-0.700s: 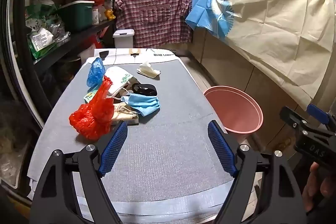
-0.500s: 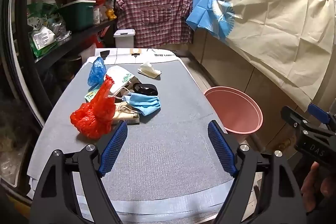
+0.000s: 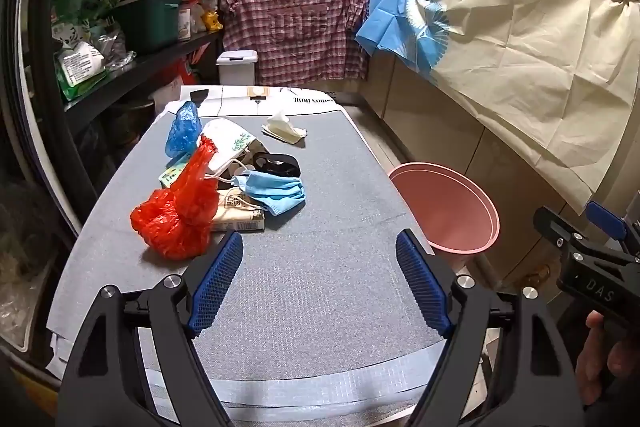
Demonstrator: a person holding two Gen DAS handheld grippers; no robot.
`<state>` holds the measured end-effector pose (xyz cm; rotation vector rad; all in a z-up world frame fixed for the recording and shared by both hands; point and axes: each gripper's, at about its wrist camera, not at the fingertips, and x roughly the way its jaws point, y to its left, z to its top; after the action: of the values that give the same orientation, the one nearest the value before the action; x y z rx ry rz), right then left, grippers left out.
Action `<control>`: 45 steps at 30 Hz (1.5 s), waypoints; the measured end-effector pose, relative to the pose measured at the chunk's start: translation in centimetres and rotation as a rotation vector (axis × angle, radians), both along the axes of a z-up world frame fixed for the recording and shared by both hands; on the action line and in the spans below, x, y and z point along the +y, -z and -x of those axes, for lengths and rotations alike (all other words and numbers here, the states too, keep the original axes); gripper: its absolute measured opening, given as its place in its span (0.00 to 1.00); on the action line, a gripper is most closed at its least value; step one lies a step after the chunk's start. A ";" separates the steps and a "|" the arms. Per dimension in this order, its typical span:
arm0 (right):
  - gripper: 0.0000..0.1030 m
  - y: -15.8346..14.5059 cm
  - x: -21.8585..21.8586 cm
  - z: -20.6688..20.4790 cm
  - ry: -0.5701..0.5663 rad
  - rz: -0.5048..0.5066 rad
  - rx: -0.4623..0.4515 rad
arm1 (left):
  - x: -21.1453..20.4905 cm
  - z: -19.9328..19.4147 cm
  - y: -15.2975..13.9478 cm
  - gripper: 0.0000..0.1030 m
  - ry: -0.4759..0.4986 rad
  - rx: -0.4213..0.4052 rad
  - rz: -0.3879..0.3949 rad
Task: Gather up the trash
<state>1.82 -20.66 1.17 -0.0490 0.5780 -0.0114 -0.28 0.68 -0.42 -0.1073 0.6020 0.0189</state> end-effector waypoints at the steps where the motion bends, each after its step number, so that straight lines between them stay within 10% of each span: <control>1: 0.94 0.1 0.0 0.0 -0.002 0.001 0.001 | 0.0 0.0 0.0 0.75 0.000 -0.001 0.001; 45: 0.94 0.1 0.1 -0.1 -0.006 0.004 0.001 | -0.9 0.1 -0.3 0.75 0.019 -0.010 0.009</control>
<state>1.92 -20.53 1.06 -0.0542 0.5784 -0.0070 -0.35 -0.19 -0.10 -0.1103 0.5935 -0.0029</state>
